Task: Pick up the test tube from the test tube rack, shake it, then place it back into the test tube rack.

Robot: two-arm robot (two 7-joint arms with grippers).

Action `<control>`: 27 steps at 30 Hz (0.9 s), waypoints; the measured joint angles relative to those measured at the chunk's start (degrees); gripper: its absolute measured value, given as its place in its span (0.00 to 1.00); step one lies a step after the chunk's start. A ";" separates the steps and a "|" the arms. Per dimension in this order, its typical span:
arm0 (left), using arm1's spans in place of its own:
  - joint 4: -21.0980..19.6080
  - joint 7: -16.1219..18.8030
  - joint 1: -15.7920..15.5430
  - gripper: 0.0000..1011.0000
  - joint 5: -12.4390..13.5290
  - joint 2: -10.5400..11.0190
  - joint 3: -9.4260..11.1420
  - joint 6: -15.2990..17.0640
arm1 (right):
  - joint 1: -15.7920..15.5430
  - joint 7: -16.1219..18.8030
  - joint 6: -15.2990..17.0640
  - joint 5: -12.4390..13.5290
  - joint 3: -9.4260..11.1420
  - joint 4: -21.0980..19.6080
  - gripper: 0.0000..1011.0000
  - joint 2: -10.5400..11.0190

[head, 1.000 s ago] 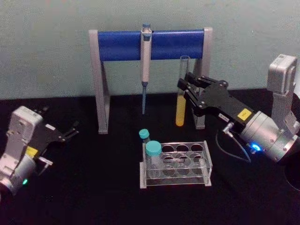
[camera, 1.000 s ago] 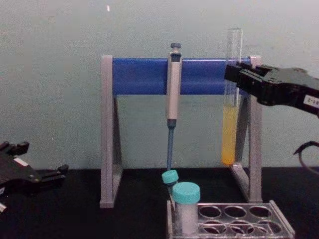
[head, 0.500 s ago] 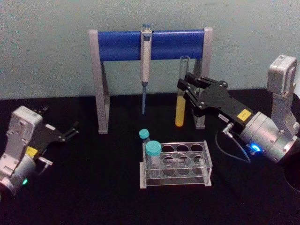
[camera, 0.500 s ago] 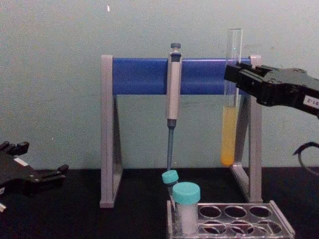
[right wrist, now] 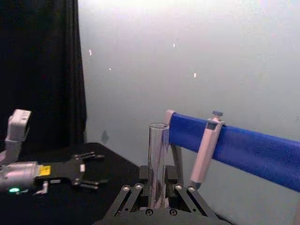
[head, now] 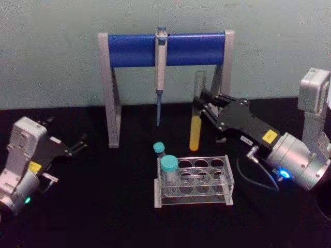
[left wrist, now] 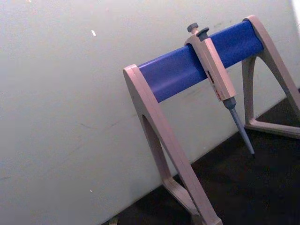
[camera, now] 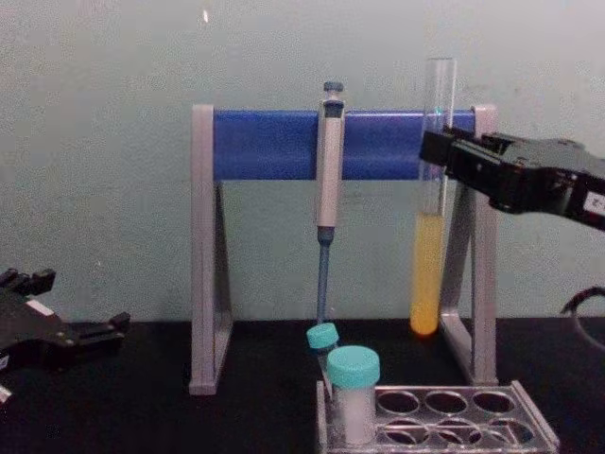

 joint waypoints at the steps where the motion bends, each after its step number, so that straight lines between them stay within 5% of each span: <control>1: 0.00 0.00 0.00 0.99 0.00 0.00 0.00 0.00 | -0.43 0.06 0.18 0.26 -0.06 -0.45 0.22 0.23; 27: 0.00 0.00 0.00 0.99 0.00 0.00 0.00 0.00 | -3.95 -0.77 1.99 2.09 -1.90 -1.04 0.22 1.27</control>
